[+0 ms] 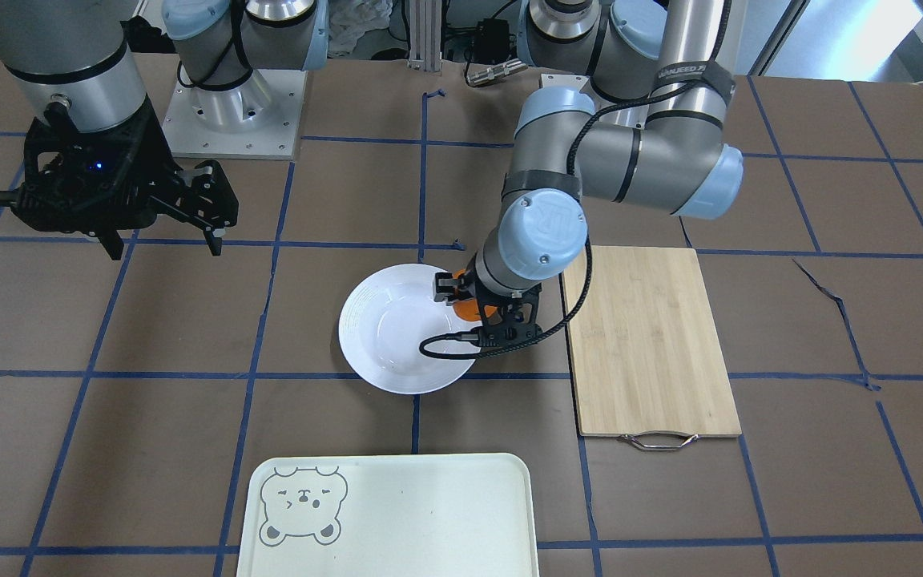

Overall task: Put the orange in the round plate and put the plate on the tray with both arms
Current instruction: 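Carry the orange with the left gripper and release it onto the white plate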

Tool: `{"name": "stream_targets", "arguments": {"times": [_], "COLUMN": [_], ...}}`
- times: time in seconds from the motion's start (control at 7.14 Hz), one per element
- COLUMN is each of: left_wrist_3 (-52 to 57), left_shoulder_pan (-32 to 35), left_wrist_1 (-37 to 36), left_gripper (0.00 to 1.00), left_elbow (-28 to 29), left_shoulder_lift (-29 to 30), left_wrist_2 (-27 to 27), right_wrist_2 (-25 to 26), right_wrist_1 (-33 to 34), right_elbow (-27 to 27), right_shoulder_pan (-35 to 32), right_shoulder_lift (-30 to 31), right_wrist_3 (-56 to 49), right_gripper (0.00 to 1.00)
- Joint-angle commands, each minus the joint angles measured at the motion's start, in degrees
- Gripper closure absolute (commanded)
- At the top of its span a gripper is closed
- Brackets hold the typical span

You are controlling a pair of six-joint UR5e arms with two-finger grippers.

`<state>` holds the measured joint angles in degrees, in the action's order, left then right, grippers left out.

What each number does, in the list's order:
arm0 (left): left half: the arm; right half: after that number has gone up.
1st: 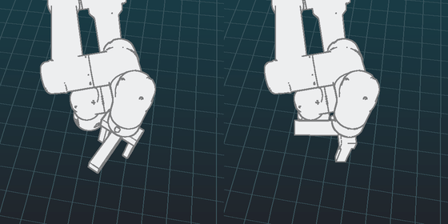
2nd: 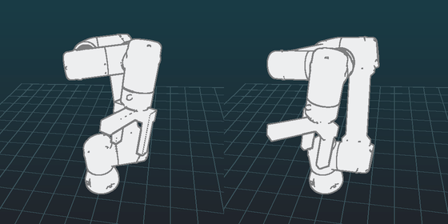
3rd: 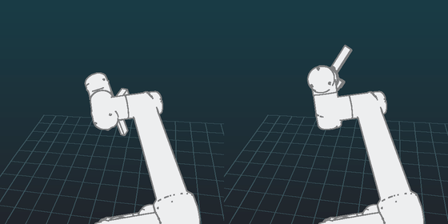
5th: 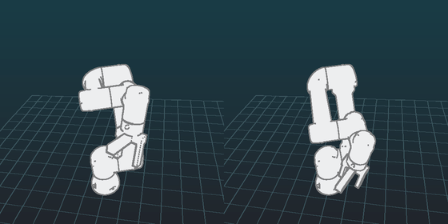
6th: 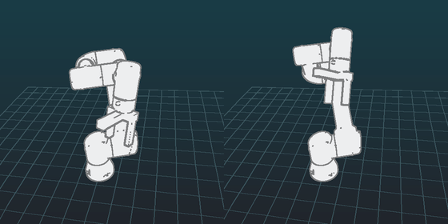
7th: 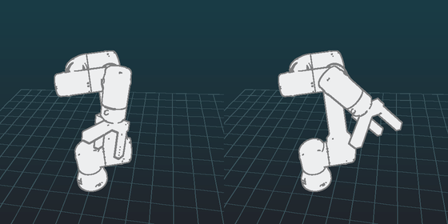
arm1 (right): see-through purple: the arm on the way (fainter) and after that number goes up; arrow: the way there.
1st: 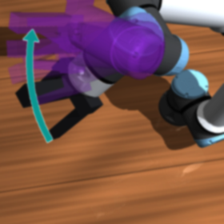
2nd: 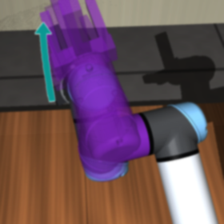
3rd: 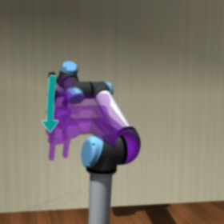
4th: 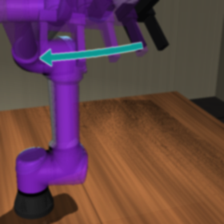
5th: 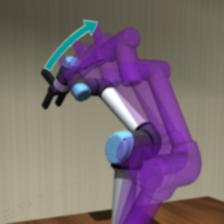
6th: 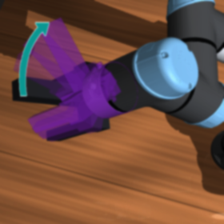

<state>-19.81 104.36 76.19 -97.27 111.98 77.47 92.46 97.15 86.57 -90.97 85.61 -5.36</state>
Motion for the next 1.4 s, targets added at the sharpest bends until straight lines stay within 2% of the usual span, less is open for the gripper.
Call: {"name": "stream_targets", "arguments": {"times": [0.0, 0.14, 0.28, 0.42, 0.56, 0.7, 0.84, 0.98, 1.12, 1.26], "left_wrist_3": [-7.50, -7.79, -7.44, -7.09, -6.74, -6.65, -6.65, -5.17, 0.41, 6.04], "left_shoulder_pan": [3.21, 3.39, 3.65, 3.74, 3.57, 2.61, 0.69, -2.29, -5.72, -9.40], "left_wrist_1": [-7.08, -8.93, -9.21, -9.39, -9.39, -8.35, -3.55, 0.67, 5.67, 11.12], "left_gripper": [1.00, 1.00, 0.06, 0.00, 0.00, 0.00, 0.00, 0.00, 0.00, 0.00], "left_elbow": [-0.02, -0.02, -0.02, 0.15, 0.50, 1.63, 3.56, 5.93, 8.04, 10.67], "left_shoulder_lift": [3.84, 5.34, 6.05, 5.10, 3.78, 1.68, -0.69, -2.72, -4.65, -6.06], "left_wrist_2": [-5.81, -5.67, -5.41, -2.53, 1.32, 2.32, 2.50, 5.29, 8.02, 12.57], "right_wrist_2": [0.00, 0.00, 0.00, 0.00, -0.09, -0.52, -2.44, -5.68, -11.54, -20.39], "right_wrist_1": [-0.12, -0.04, -0.03, -0.12, -0.73, -0.22, -0.38, -0.30, 0.05, 7.45], "right_elbow": [0.00, 0.00, 0.00, 0.00, 0.00, 0.00, 0.00, 0.09, 1.74, 4.98], "right_shoulder_pan": [0.00, 0.00, 0.00, 0.00, 0.17, 0.96, 2.79, 5.16, 6.05, 5.98], "right_shoulder_lift": [0.00, 0.00, 0.00, 0.00, 0.00, -0.35, -0.53, -1.22, -4.19, -5.87], "right_wrist_3": [0.00, 0.00, 0.00, 0.00, 0.00, -0.17, -0.70, -0.96, -0.97, -0.18], "right_gripper": [0.00, 0.00, 0.00, 0.00, 0.00, 0.00, 0.00, 0.00, 0.00, 0.00]}}
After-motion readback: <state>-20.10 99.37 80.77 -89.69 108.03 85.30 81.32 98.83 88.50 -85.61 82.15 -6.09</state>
